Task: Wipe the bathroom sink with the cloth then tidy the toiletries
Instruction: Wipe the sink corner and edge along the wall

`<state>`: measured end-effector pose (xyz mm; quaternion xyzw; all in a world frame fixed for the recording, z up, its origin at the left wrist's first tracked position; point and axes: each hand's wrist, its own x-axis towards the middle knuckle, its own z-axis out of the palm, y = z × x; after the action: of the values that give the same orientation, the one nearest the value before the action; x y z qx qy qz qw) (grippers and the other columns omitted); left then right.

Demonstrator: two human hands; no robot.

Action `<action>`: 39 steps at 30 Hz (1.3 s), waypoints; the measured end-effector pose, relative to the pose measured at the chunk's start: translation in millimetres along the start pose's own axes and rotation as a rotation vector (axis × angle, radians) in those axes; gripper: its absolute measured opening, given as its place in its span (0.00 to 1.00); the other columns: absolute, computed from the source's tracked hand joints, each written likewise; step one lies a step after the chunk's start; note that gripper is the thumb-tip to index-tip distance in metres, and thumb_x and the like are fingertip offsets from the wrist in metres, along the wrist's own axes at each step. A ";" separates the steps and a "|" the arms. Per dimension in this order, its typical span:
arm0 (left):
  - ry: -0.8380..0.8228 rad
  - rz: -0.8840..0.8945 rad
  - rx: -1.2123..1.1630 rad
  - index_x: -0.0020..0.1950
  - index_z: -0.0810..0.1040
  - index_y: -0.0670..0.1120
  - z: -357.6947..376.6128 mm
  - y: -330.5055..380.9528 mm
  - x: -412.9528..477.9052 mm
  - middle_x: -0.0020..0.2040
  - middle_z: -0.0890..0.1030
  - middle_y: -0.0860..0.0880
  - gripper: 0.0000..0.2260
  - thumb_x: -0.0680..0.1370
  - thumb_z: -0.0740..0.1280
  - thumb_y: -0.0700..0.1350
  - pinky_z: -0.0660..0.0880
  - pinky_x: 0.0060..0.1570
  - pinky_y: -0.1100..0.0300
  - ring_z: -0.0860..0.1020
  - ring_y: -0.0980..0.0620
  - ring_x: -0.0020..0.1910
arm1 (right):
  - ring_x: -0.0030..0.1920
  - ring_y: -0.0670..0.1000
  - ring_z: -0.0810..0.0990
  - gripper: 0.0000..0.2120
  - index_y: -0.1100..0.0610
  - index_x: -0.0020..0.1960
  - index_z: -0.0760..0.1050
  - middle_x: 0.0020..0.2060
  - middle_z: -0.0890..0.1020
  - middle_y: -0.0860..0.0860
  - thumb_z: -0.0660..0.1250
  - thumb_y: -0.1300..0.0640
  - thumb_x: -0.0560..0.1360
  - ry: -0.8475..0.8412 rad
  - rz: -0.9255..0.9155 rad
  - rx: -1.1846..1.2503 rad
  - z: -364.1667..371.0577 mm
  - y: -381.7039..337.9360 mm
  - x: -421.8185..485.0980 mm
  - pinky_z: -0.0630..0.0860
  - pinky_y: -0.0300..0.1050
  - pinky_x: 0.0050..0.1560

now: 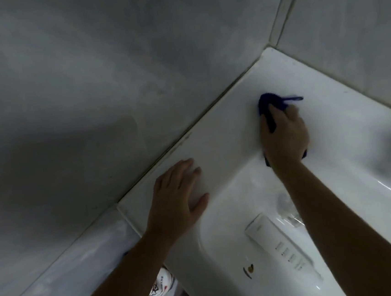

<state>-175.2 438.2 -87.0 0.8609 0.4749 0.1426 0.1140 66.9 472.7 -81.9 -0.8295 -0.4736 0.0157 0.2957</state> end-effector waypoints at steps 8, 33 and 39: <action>0.006 -0.024 -0.027 0.63 0.74 0.46 -1.8 1.4 -2.2 0.66 0.73 0.45 0.23 0.72 0.61 0.57 0.66 0.58 0.53 0.68 0.48 0.64 | 0.42 0.61 0.79 0.16 0.61 0.58 0.77 0.48 0.79 0.61 0.60 0.53 0.75 -0.050 -0.395 -0.044 -8.3 9.7 6.8 0.74 0.47 0.38; 0.095 -0.061 -0.255 0.59 0.76 0.38 -79.6 -55.9 -143.0 0.58 0.77 0.41 0.20 0.76 0.58 0.51 0.68 0.60 0.58 0.71 0.50 0.58 | 0.38 0.59 0.79 0.17 0.58 0.59 0.76 0.46 0.79 0.57 0.60 0.52 0.74 -0.300 -0.216 0.010 -29.2 -115.2 -253.4 0.77 0.49 0.31; 0.007 0.021 -0.235 0.60 0.76 0.40 -69.9 -42.0 -152.8 0.59 0.78 0.43 0.20 0.77 0.57 0.51 0.70 0.59 0.53 0.74 0.48 0.58 | 0.37 0.60 0.78 0.15 0.63 0.58 0.74 0.45 0.79 0.60 0.65 0.57 0.74 -0.165 0.126 -0.094 -32.8 -119.1 -266.5 0.74 0.48 0.32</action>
<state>-310.6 334.5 -56.8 0.8460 0.4464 0.2013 0.2108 -162.3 290.0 -62.3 -0.8664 -0.4434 0.0806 0.2150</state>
